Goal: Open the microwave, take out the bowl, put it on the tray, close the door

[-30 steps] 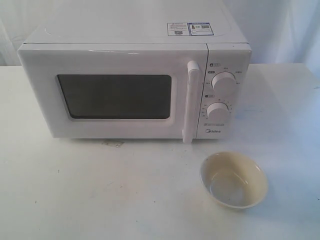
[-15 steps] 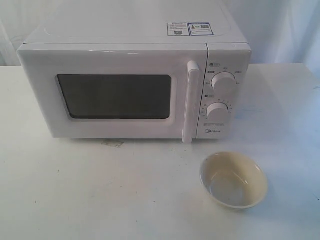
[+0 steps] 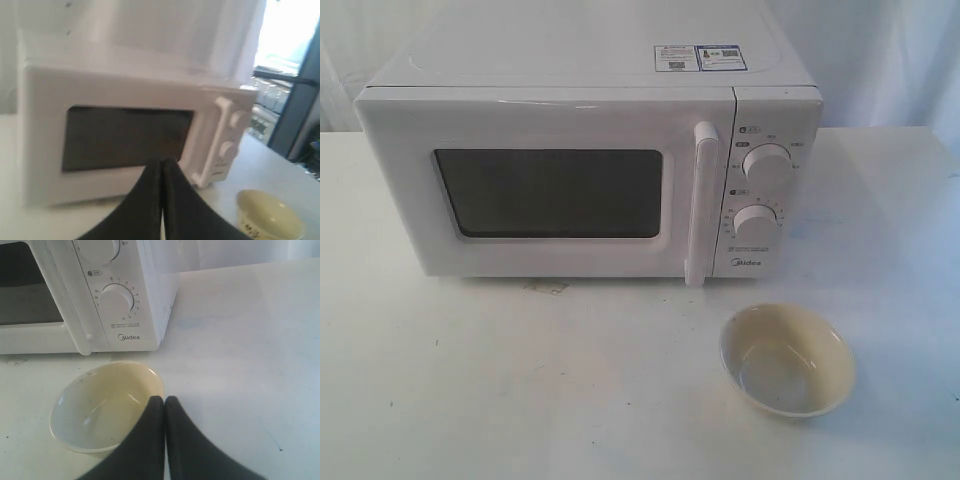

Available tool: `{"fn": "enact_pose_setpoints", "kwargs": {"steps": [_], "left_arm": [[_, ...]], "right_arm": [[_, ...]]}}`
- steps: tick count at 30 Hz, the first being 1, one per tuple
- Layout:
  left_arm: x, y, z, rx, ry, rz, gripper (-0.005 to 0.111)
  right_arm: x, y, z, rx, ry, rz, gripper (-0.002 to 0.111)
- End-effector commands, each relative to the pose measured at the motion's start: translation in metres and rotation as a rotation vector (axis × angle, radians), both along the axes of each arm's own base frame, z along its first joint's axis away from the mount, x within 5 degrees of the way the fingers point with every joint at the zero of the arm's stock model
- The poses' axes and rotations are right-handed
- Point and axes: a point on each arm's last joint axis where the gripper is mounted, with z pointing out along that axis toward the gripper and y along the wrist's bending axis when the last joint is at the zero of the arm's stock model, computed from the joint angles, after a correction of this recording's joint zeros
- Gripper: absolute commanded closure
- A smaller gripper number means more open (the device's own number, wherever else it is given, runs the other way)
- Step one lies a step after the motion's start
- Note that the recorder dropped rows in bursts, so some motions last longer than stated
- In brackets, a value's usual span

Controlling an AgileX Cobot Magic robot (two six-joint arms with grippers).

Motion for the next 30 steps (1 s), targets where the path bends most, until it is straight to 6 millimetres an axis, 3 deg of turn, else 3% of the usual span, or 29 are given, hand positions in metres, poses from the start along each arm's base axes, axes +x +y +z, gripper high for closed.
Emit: {"fn": "enact_pose_setpoints", "kwargs": {"steps": [1,14,23,30], "left_arm": [[0.006,0.015,-0.015,-0.017,0.168,0.181,0.107],[0.010,0.026,-0.027,0.171,0.196,0.331,0.107],[0.022,0.031,-0.073,0.294,0.168,0.400,0.107],[0.020,0.033,-0.081,0.338,0.249,0.410,0.107]], "right_arm": [[0.000,0.000,-0.001,-0.002,-0.003,-0.006,0.108],[0.000,0.000,-0.001,-0.001,-0.002,-0.006,0.108],[0.000,0.000,-0.001,-0.001,-0.002,-0.006,0.108],[0.000,0.000,-0.001,-0.001,-0.002,-0.006,0.108]]}}
